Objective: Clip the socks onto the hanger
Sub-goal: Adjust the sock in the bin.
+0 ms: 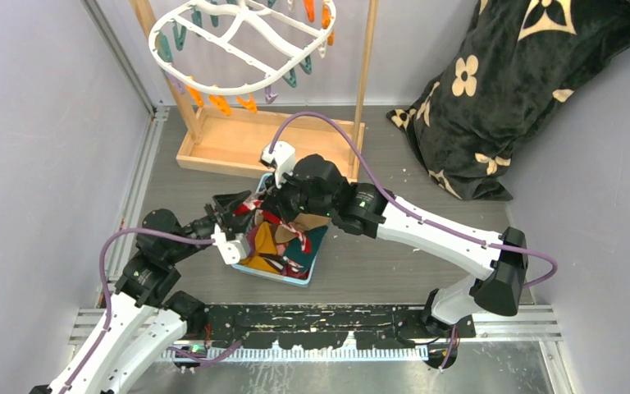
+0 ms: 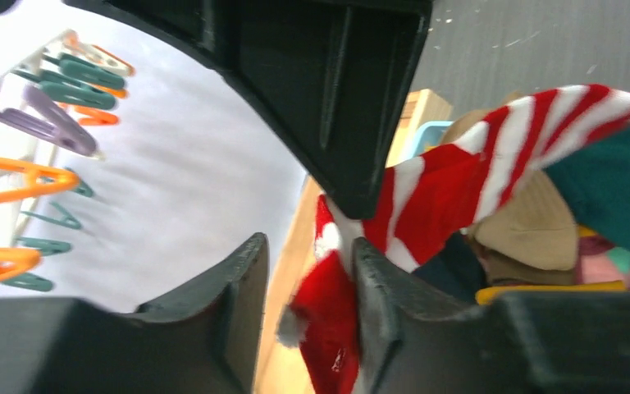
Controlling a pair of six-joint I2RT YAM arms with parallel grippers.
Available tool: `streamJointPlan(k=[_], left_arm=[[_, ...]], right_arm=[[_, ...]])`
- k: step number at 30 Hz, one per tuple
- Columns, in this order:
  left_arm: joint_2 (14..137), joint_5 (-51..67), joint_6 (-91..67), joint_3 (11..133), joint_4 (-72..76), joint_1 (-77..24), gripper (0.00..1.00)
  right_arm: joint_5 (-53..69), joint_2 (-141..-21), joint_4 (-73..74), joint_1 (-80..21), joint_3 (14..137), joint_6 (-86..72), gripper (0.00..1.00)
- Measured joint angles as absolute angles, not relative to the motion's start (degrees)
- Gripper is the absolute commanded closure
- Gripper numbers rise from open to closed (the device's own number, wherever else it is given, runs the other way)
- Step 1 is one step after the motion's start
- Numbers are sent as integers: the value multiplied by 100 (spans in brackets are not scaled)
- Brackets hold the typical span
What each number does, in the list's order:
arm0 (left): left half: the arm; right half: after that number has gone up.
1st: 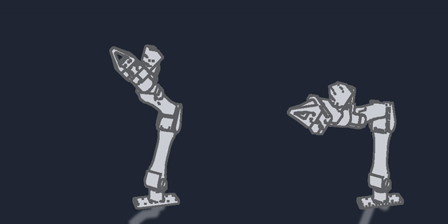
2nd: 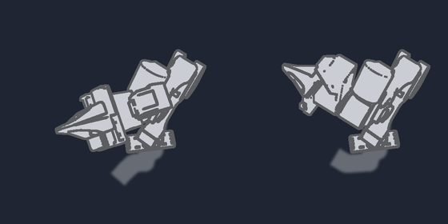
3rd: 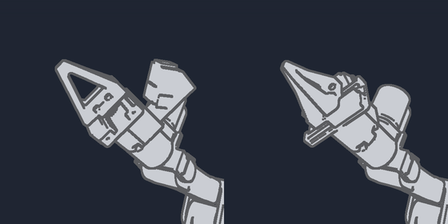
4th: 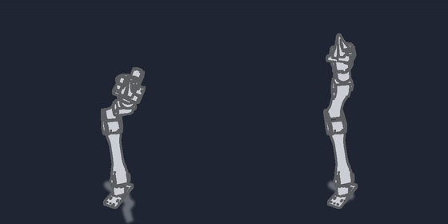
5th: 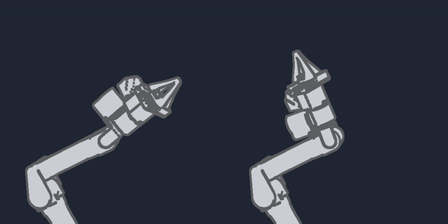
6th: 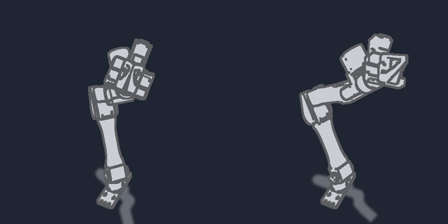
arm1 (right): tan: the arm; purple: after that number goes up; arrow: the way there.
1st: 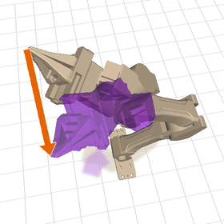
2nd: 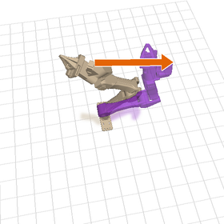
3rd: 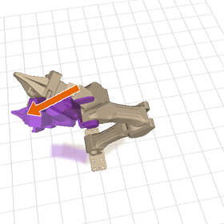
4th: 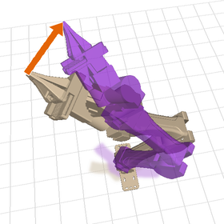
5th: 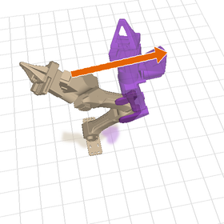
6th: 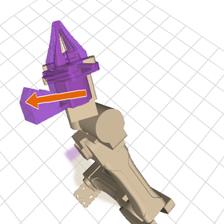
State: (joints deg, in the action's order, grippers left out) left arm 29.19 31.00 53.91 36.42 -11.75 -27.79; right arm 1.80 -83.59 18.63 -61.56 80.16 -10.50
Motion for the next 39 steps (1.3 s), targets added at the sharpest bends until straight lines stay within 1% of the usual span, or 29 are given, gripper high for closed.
streamJointPlan(k=[3,6,7,8,16,19,20,21,22,25,26,29,30,31,32,35,37,38,39], left_arm=[[2810,3006,5334,3638,-1074,-2781,84],[2768,3006,5258,3704,-1205,-2781,96],[2781,3022,5234,3778,-1341,-2781,99],[2801,3046,5203,3865,-1481,-2783,100],[3343,3284,4764,4906,-2764,-2808,100],[3651,3420,4418,5260,-3183,-2810,97],[3765,3465,4292,5382,-3297,-2814,95],[3863,3494,4145,5470,-3367,-2816,88],[3931,3505,4025,5507,-3395,-2818,85],[4060,3402,3747,5422,-3426,-2862,84],[4084,3293,3677,5332,-3409,-2888,82],[4171,2895,3592,5024,-3332,-2956,70],[4226,2770,3581,4936,-3297,-2958,61],[4274,2659,3551,4864,-3251,-2958,49],[4340,2567,3516,4788,-3181,-2961,45],[4578,2182,3444,4574,-2934,-3076,44],[4685,1900,3406,4519,-2762,-3177,42],[4746,1717,3367,4519,-2628,-3218,41],[4777,1562,3339,4519,-2506,-3236,40]], right_arm=[[161,-8348,1903,-6156,8016,-1046,99],[145,-8302,1911,-6156,8014,-1026,99],[139,-8283,1918,-6156,8014,-1015,99],[134,-8254,1929,-6156,8014,-1000,99],[298,-7942,2176,-6187,8003,-899,99],[574,-7817,2276,-6187,7961,-976,99],[683,-7778,2281,-6184,7922,-1037,99],[788,-7738,2274,-6180,7856,-1109,99],[873,-7714,2261,-6173,7782,-1175,99],[1092,-7699,2132,-6112,7498,-1378,99],[1166,-7706,2078,-6062,7363,-1448,99],[1424,-7808,1951,-5835,7057,-1691,99],[1562,-7883,1905,-5699,6958,-1798,99],[1643,-7964,1885,-5592,6895,-1865,99],[1721,-8058,1861,-5481,6838,-1940,99],[1887,-8416,1841,-5207,6729,-2102,99],[1920,-8597,1844,-5105,6705,-2143,97],[1925,-8667,1846,-5074,6689,-2147,94],[1920,-8709,1850,-5054,6674,-2152,88]])
